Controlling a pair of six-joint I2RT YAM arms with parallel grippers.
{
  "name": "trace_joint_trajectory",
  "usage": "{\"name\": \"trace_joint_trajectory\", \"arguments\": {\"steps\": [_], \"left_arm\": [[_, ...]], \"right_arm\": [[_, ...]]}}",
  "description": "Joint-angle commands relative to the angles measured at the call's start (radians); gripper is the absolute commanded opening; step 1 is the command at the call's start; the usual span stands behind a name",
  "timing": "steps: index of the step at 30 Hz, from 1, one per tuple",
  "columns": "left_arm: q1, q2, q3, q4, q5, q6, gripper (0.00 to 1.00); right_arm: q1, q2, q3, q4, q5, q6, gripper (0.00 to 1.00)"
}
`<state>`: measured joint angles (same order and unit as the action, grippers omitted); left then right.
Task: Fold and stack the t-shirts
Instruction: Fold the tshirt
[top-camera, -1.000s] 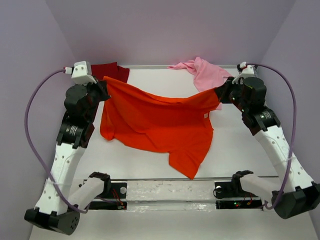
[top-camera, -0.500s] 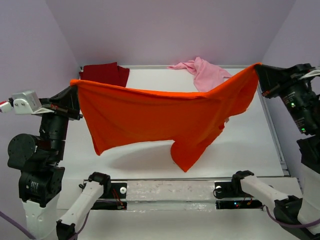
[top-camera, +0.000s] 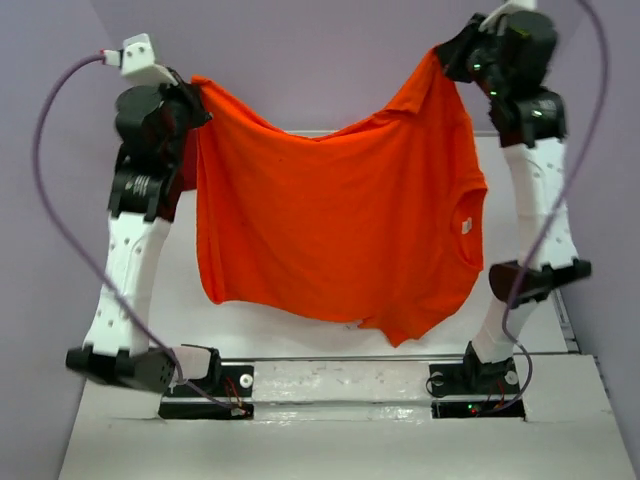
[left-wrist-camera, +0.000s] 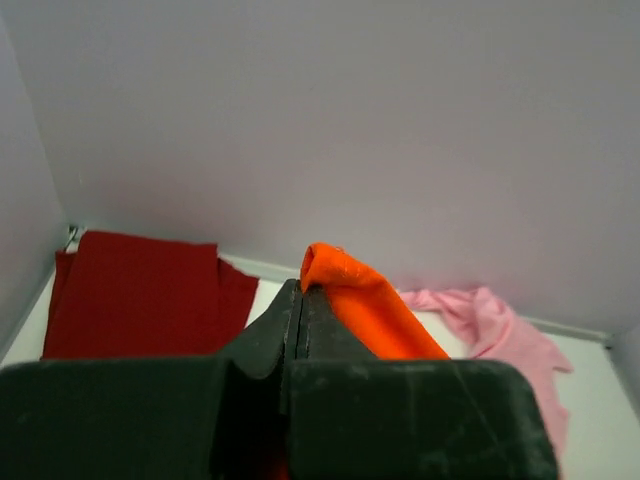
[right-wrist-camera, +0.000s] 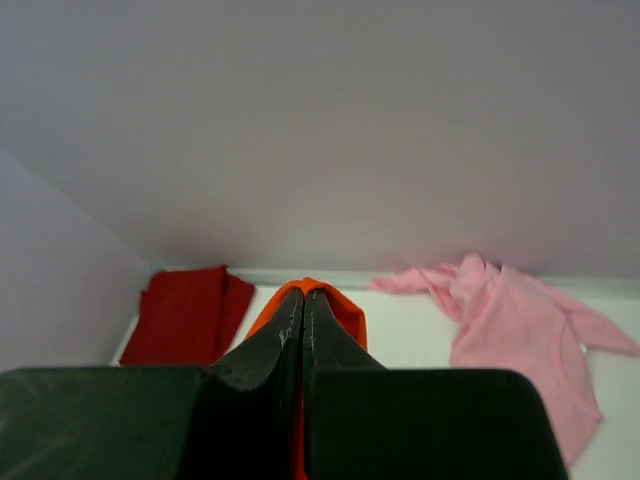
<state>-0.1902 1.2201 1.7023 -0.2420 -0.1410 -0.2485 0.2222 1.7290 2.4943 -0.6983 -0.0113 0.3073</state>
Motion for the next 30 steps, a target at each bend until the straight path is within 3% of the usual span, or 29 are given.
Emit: {"name": "trace_joint_trajectory", "arguments": {"steps": [1, 5, 8, 16, 24, 30], "left_arm": [[0.069, 0.211, -0.055, 0.098, 0.017, -0.023, 0.00], [0.107, 0.389, -0.131, 0.213, -0.003, -0.009, 0.00], [0.141, 0.524, -0.167, 0.289, -0.023, 0.009, 0.00], [0.239, 0.783, -0.039, 0.219, 0.070, 0.017, 0.00], [0.253, 0.771, -0.081, 0.263, 0.127, 0.000, 0.00], [0.252, 0.671, -0.220, 0.334, 0.135, -0.014, 0.00]], "right_arm": [[-0.049, 0.259, -0.012, -0.018, -0.015, 0.044, 0.00], [-0.058, 0.418, -0.124, 0.086, -0.006, 0.030, 0.00], [-0.067, 0.568, -0.120, 0.106, -0.016, 0.026, 0.00], [-0.076, 0.734, -0.117, 0.129, -0.053, -0.007, 0.00], [-0.076, 0.621, -0.236, 0.146, -0.105, 0.007, 0.00], [-0.076, 0.443, -0.498, 0.212, -0.168, 0.030, 0.00]]}}
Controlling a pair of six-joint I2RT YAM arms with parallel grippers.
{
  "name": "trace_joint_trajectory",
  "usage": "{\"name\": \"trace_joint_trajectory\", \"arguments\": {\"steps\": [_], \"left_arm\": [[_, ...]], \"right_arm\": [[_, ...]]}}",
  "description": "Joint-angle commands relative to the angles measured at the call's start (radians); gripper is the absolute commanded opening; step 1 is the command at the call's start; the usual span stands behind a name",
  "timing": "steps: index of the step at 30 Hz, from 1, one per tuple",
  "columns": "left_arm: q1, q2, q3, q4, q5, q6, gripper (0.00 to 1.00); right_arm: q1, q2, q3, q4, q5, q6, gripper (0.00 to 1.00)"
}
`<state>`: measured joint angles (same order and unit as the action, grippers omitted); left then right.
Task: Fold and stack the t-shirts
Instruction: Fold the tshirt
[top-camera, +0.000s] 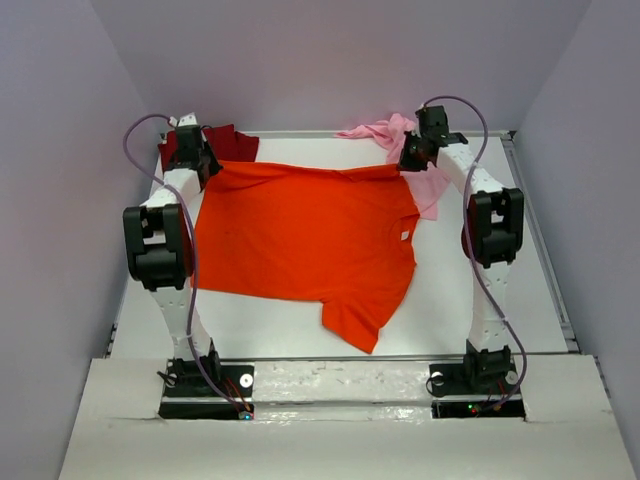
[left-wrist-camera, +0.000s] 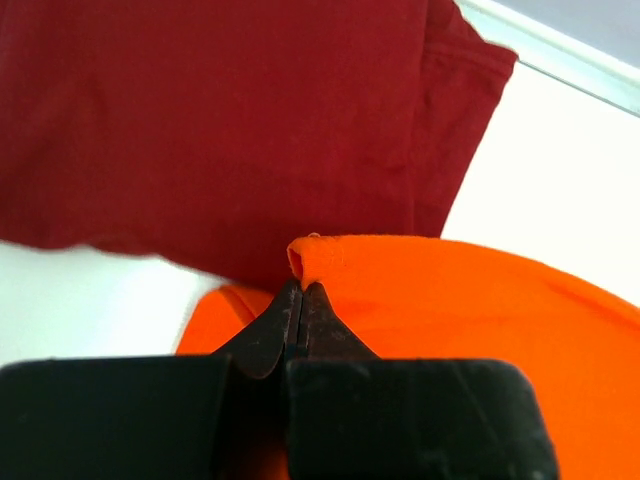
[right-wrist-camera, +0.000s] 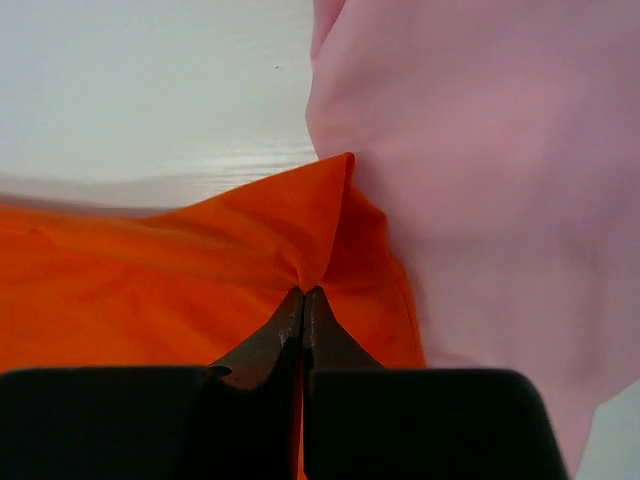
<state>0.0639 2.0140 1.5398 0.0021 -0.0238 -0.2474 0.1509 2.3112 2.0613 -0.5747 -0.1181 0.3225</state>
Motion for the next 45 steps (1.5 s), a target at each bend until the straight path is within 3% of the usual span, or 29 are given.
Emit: {"name": "trace_joint_trajectory", "arguments": {"steps": [1, 12, 19, 24, 37, 39, 45], "left_arm": [[-0.004, -0.150, -0.105, 0.102, 0.015, -0.015, 0.00], [-0.012, -0.267, -0.267, 0.124, -0.025, -0.039, 0.00], [-0.013, -0.296, -0.323, 0.110, -0.044, -0.049, 0.00], [-0.013, -0.302, -0.351, 0.108, -0.077, -0.038, 0.00], [-0.012, -0.301, -0.294, 0.081, -0.073, -0.029, 0.00], [-0.012, -0.296, -0.296, 0.081, -0.077, -0.027, 0.00], [-0.012, -0.271, -0.311, 0.096, -0.085, -0.024, 0.00]], "right_arm": [[-0.005, -0.163, -0.132, 0.098, -0.084, 0.021, 0.00], [0.061, -0.469, -0.582, 0.217, -0.081, 0.026, 0.00], [0.070, -0.595, -0.731, 0.225, -0.043, 0.018, 0.00], [0.070, -0.651, -0.759, 0.202, 0.003, 0.018, 0.00], [0.061, -0.601, -0.432, 0.015, 0.023, -0.013, 0.00], [0.061, -0.625, -0.447, 0.007, 0.006, -0.005, 0.00], [0.061, -0.766, -0.722, 0.092, -0.002, 0.020, 0.00]]}}
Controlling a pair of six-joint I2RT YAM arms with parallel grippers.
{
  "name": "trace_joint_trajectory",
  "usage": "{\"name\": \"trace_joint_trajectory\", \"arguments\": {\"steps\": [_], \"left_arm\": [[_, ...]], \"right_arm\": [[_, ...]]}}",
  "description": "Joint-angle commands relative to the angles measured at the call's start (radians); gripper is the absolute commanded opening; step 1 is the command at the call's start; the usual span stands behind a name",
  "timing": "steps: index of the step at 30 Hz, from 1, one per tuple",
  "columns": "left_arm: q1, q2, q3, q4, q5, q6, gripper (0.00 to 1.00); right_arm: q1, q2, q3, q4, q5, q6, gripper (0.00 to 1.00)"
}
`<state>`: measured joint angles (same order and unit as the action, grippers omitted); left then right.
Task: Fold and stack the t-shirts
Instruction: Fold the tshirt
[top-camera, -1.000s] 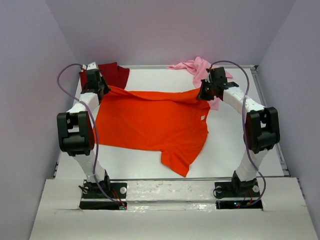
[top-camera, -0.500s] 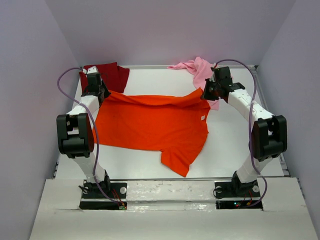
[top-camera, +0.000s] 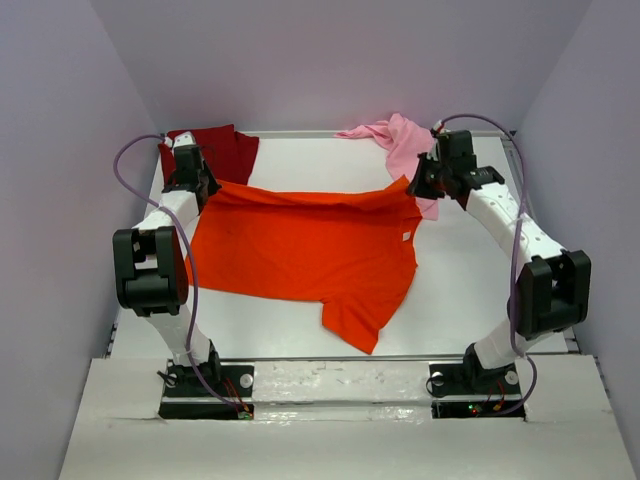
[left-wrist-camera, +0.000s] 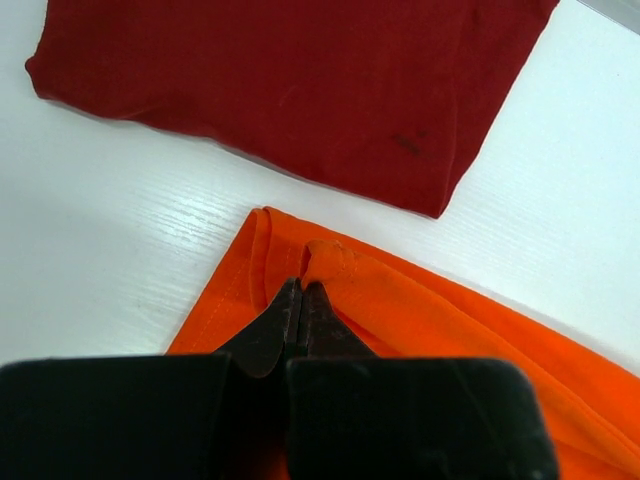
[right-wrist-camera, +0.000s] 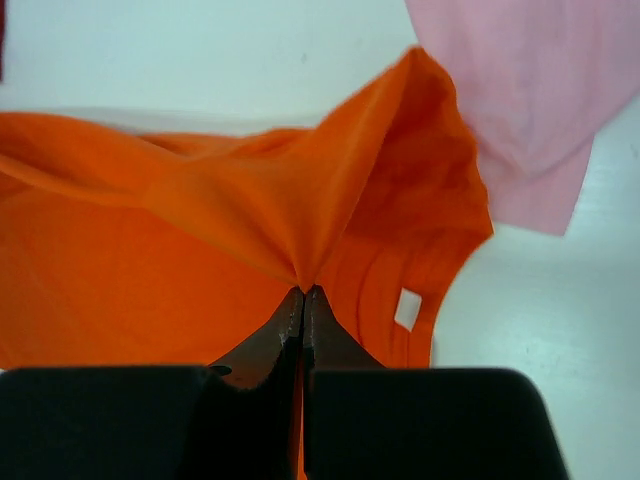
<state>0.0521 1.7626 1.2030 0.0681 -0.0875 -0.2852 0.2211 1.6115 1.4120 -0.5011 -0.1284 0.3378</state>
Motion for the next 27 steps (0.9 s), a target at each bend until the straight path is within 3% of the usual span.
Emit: {"name": "trace_joint_trajectory", "arguments": {"steps": [1, 18, 27], "left_arm": [[0.000, -0.011, 0.029, 0.030, -0.021, 0.012, 0.00], [0.000, -0.008, -0.020, -0.002, -0.087, 0.009, 0.00], [0.000, -0.035, -0.042, -0.008, -0.092, -0.003, 0.00]], "right_arm": [[-0.009, -0.087, -0.091, 0.018, 0.019, -0.005, 0.00], [0.000, -0.258, -0.484, 0.085, -0.016, 0.036, 0.00], [0.009, -0.203, -0.627, 0.164, -0.024, 0.090, 0.00]]}}
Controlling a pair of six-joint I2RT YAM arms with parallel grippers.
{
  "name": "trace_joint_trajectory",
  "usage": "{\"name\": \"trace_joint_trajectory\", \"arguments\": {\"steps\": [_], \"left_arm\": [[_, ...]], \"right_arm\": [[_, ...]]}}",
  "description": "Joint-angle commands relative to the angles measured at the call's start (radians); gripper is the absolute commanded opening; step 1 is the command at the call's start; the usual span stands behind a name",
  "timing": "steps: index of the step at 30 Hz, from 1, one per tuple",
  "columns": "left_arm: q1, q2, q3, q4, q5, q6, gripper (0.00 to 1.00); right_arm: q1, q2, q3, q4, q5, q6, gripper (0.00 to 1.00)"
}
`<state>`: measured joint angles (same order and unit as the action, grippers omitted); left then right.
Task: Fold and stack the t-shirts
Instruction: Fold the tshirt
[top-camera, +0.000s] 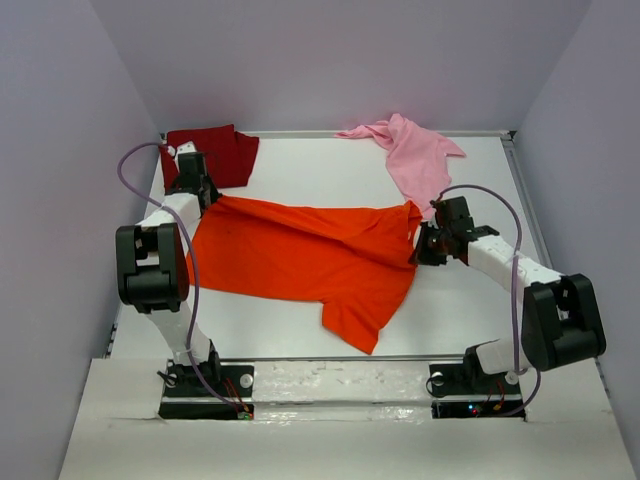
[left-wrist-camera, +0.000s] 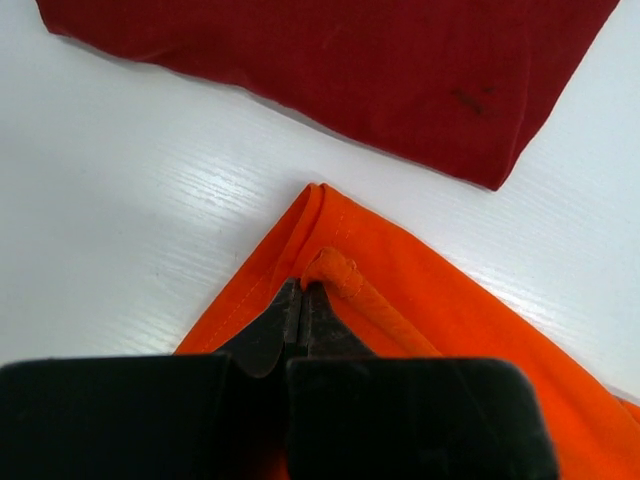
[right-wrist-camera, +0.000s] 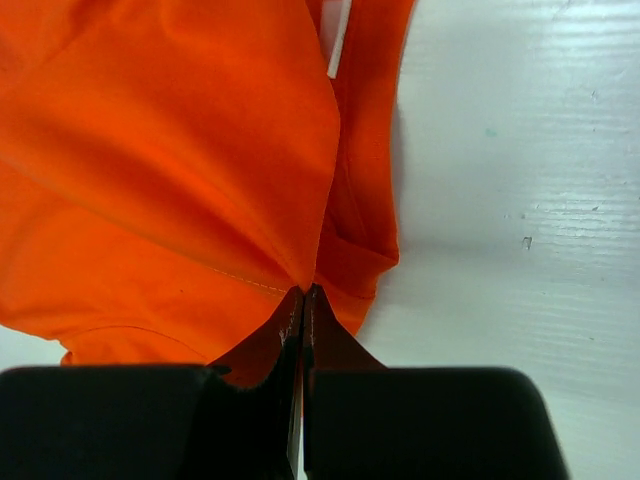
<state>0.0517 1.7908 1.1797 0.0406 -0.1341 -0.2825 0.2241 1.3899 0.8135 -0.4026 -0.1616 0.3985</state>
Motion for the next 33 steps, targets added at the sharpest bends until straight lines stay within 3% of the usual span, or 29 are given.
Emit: {"name": "trace_joint_trajectory", "arguments": {"steps": [1, 4, 5, 7, 11, 20, 33], "left_arm": [[0.000, -0.070, -0.022, 0.018, -0.044, -0.012, 0.00], [0.000, -0.071, -0.028, 0.005, -0.059, -0.015, 0.00], [0.000, -0.071, -0.038, 0.005, -0.062, -0.014, 0.00], [-0.001, -0.073, -0.048, 0.002, -0.061, -0.012, 0.00], [-0.009, -0.076, -0.048, -0.002, -0.067, -0.011, 0.00], [-0.012, -0.056, -0.052, -0.008, -0.091, 0.009, 0.00], [-0.030, -0.080, -0.057, -0.177, -0.144, -0.058, 0.00]], "right_arm": [[0.006, 0.026, -0.030, 0.065, 0.016, 0.037, 0.03], [0.006, 0.038, -0.016, 0.065, 0.014, 0.042, 0.25], [0.006, 0.028, -0.007, 0.059, 0.025, 0.046, 0.37], [0.006, 0.011, 0.025, 0.044, 0.033, 0.048, 0.44], [0.006, -0.009, 0.116, 0.015, 0.042, 0.046, 0.48], [0.006, 0.210, 0.286, 0.061, 0.030, 0.036, 0.47], [0.006, 0.431, 0.481, 0.102, -0.012, 0.048, 0.44]]}}
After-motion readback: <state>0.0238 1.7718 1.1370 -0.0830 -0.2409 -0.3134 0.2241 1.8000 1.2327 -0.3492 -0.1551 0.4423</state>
